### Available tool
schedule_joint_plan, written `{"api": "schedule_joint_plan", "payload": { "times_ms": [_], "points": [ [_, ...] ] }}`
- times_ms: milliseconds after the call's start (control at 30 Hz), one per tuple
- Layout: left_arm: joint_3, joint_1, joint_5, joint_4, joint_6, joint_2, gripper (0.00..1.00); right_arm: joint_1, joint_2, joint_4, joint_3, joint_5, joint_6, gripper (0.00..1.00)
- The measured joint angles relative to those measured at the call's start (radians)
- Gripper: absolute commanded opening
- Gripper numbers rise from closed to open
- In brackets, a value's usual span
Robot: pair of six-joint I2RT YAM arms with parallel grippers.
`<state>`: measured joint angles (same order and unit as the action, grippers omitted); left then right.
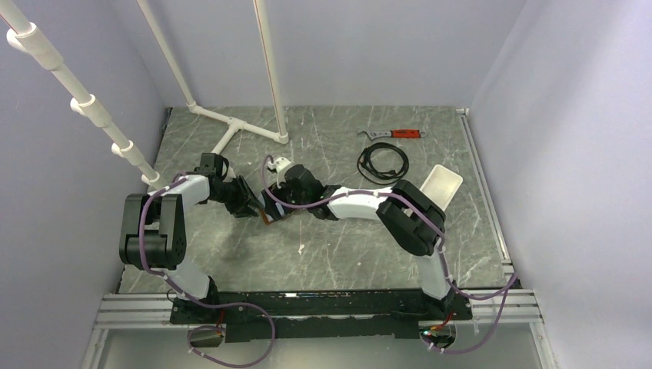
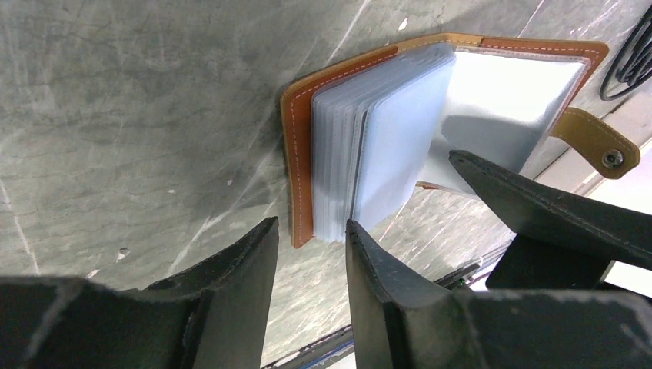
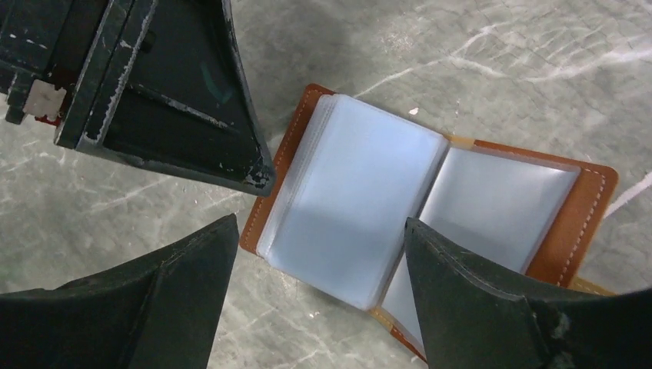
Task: Put the credit cards into the card holder
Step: Open the card holder at the center of the board.
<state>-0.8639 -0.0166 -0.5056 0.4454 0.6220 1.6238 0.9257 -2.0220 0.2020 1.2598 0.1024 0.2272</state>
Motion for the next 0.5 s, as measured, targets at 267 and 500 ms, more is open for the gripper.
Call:
{"api": "schedule_joint_plan", "payload": {
  "times_ms": [267, 500],
  "points": [
    [0.005, 0.0, 0.006, 0.0, 0.0, 0.0, 0.43, 0.007, -0.06, -0.023, 0.031, -0.041, -0.012, 0.75],
    [0.005, 0.0, 0.006, 0.004, -0.001, 0.0, 0.43, 0.005, -0.067, -0.011, 0.032, -0.045, 0.003, 0.44]
  ]
}}
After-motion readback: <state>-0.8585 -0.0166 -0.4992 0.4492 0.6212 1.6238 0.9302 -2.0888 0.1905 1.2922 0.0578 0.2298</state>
